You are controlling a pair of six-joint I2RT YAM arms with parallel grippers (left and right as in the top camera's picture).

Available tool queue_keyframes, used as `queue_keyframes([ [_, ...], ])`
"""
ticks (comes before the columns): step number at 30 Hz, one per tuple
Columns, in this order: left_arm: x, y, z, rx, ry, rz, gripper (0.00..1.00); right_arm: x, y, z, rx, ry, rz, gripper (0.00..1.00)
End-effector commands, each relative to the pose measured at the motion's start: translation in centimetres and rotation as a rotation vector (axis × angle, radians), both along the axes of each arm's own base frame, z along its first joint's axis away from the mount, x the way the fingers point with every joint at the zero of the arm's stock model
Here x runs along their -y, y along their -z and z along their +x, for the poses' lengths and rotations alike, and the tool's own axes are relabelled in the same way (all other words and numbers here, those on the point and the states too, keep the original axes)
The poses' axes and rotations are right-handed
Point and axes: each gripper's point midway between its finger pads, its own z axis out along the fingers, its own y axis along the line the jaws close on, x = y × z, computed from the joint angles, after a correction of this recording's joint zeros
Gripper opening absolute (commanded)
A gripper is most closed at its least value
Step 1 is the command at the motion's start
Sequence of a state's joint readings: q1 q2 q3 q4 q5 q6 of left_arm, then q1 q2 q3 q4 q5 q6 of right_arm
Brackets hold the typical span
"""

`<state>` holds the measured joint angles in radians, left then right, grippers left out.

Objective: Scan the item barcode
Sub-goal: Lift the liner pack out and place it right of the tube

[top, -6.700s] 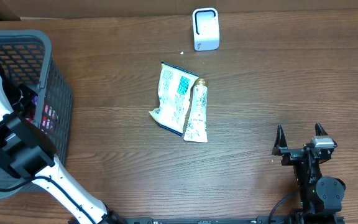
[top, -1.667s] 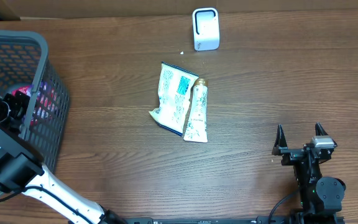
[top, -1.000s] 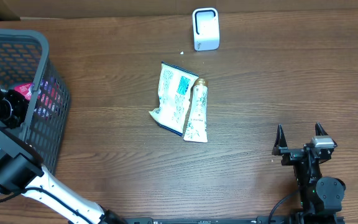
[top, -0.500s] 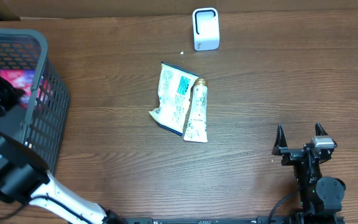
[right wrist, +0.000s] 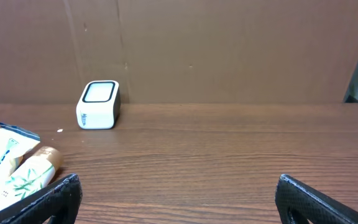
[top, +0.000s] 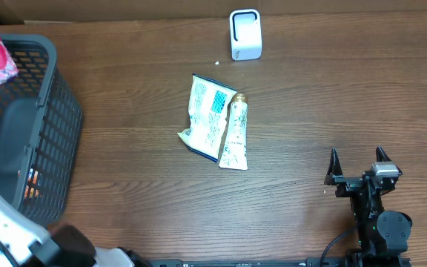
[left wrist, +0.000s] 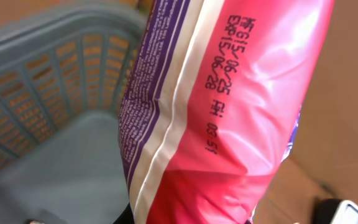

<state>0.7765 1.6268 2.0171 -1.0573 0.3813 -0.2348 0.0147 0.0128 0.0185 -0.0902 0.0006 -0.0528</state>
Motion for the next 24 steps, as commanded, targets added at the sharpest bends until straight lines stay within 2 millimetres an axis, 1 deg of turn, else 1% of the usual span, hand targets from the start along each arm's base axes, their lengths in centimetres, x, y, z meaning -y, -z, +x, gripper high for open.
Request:
queue_keyframes([
  [1, 4.6, -4.2, -0.8, 0.092, 0.065, 0.012, 0.04, 0.0, 0.1, 0.0, 0.006, 0.002, -0.004, 1.00],
  [2, 6.9, -4.7, -0.8, 0.103, 0.125, -0.005, 0.04, 0.0, 0.1, 0.0, 0.006, 0.002, -0.004, 1.00],
  [5, 11.9, -4.7, 0.0, 0.101, 0.268, -0.054, 0.04, 0.0, 0.1, 0.0, 0.006, 0.002, -0.004, 1.00],
  [7, 15.5, -3.9, 0.7, 0.070, 0.367, -0.093, 0.04, 0.0, 0.1, 0.0, 0.006, 0.002, -0.004, 1.00],
  [9, 19.0, -2.6, 1.4, 0.016, 0.458, -0.123, 0.04, 0.0, 0.1, 0.0, 0.006, 0.002, -0.004, 1.00],
  [12, 23.6, -0.1, 2.3, -0.085, 0.573, -0.150, 0.04, 0.0, 0.1, 0.0, 0.006, 0.002, -0.004, 1.00],
  [14, 26.3, 1.7, 2.8, -0.157, 0.634, -0.162, 0.04, 0.0, 0.1, 0.0, 0.006, 0.002, -0.004, 1.00],
  [19, 33.3, 7.3, 3.4, -0.371, 0.802, -0.206, 0.04, 0.0, 0.1, 0.0, 0.006, 0.002, -0.004, 1.00],
  [20, 35.0, 8.7, 3.6, -0.414, 0.841, -0.213, 0.05, 0.0, 0.1, 0.0, 0.006, 0.002, -0.004, 1.00],
  [24, 40.1, 12.9, 4.1, -0.533, 0.954, -0.229, 0.04, 0.0, 0.1, 0.0, 0.006, 0.002, -0.004, 1.00],
])
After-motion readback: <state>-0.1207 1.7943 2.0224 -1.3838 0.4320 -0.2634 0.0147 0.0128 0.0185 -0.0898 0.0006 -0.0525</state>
